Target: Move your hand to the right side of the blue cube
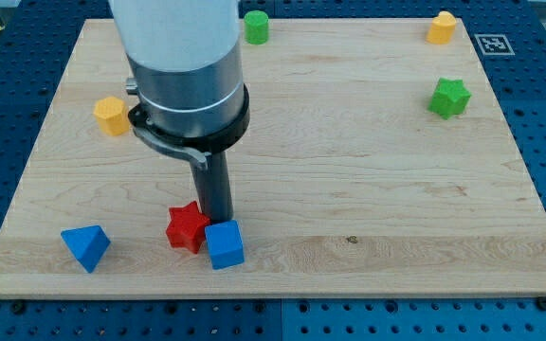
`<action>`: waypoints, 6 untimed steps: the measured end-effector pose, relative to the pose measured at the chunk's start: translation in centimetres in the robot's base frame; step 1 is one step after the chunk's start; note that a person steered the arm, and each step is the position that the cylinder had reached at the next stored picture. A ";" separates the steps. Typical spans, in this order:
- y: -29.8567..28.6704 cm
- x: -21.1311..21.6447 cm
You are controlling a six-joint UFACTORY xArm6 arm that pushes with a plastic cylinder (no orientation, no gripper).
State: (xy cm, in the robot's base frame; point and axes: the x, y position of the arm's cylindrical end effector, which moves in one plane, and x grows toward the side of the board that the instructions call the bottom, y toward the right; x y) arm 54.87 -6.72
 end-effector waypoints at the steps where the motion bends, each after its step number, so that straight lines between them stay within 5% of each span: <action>1: -3.0 1.1; 4: -6.0 0.0; 5: -1.5 -3.0; 6: 5.6 -1.7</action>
